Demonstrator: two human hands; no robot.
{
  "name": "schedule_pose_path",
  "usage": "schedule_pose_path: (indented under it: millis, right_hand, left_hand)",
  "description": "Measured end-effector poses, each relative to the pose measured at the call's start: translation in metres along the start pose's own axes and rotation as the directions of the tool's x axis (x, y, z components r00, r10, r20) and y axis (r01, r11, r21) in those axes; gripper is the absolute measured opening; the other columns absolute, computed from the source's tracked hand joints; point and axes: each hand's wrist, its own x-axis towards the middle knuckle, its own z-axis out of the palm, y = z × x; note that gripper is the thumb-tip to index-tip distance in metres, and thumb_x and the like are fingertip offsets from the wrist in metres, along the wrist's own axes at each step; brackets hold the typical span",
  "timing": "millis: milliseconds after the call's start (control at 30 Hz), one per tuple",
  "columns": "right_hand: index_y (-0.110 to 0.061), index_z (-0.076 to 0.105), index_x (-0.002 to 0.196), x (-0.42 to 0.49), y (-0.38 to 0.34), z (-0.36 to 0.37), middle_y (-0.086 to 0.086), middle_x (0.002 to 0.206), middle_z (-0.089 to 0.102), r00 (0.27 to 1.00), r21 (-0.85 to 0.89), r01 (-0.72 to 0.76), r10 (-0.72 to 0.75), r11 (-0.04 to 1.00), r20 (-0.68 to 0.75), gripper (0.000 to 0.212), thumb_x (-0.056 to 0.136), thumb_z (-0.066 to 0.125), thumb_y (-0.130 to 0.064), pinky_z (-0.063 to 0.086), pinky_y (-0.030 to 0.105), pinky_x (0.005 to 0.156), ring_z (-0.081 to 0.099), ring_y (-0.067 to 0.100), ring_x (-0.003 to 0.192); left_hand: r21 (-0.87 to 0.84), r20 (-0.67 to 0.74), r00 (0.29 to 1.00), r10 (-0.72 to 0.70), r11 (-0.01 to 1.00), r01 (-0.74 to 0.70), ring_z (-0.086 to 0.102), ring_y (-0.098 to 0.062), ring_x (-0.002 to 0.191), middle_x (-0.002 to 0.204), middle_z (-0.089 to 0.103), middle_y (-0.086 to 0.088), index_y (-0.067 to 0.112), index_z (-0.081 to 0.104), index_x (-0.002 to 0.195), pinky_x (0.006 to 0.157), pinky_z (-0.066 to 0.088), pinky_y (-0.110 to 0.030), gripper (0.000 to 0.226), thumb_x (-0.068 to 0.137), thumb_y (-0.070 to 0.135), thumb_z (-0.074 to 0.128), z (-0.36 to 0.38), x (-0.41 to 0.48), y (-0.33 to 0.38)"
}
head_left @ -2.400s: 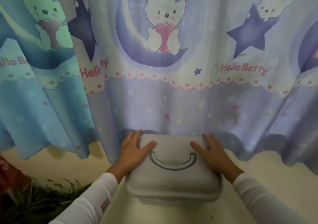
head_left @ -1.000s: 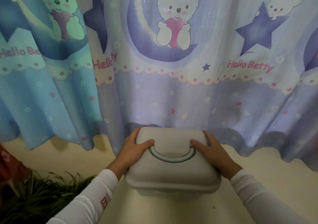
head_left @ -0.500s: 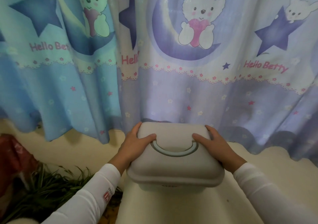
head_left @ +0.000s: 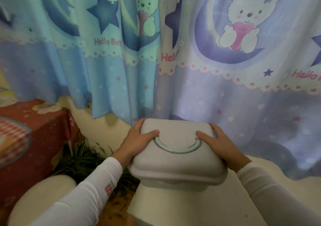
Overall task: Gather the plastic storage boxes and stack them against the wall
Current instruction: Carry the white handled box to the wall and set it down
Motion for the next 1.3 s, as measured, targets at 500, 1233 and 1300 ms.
schedule_pose_path:
  millis: [500, 1233, 1300]
  right_hand:
    - [-0.029, 0.048, 0.129, -0.025, -0.054, 0.114, -0.002, 0.13, 0.053, 0.922, 0.042, 0.267, -0.268, 0.963, 0.278, 0.066, 0.073, 0.073, -0.052, 0.038, 0.03, 0.091, 0.051, 0.015, 0.11]
    - [-0.032, 0.043, 0.135, -0.25, -0.208, 0.46, -0.003, 0.134, 0.047, 0.501, 0.182, 0.431, -0.402, 0.884, 0.766, 0.075, 0.071, 0.072, -0.059, 0.043, 0.029, 0.076, 0.051, 0.014, 0.106]
    - [-0.034, 0.044, 0.133, -0.273, -0.218, 0.481, -0.004, 0.137, 0.047, 0.471, 0.197, 0.414, -0.394, 0.889, 0.789, 0.072, 0.072, 0.072, -0.058, 0.045, 0.033, 0.079, 0.052, 0.015, 0.107]
  left_hand:
    - [-0.05, -0.38, 0.905, -0.192, 0.981, 0.187, 0.047, -0.021, 0.127, 0.152, 0.039, -0.001, 0.036, 0.033, 0.15, 0.098, 0.039, -0.032, 0.085, 0.077, 0.052, 0.074, -0.109, -0.114, -0.043]
    - [-0.332, -0.733, 0.506, -0.456, 0.888, 0.319, 0.057, -0.018, 0.103, 0.128, 0.047, 0.007, 0.05, 0.033, 0.141, 0.079, 0.052, -0.039, 0.087, 0.065, 0.061, 0.072, -0.398, -0.411, -0.161]
    - [-0.338, -0.749, 0.488, -0.449, 0.892, 0.302, 0.056, -0.011, 0.095, 0.122, 0.048, 0.009, 0.047, 0.032, 0.144, 0.068, 0.05, -0.031, 0.087, 0.068, 0.057, 0.073, -0.418, -0.431, -0.169]
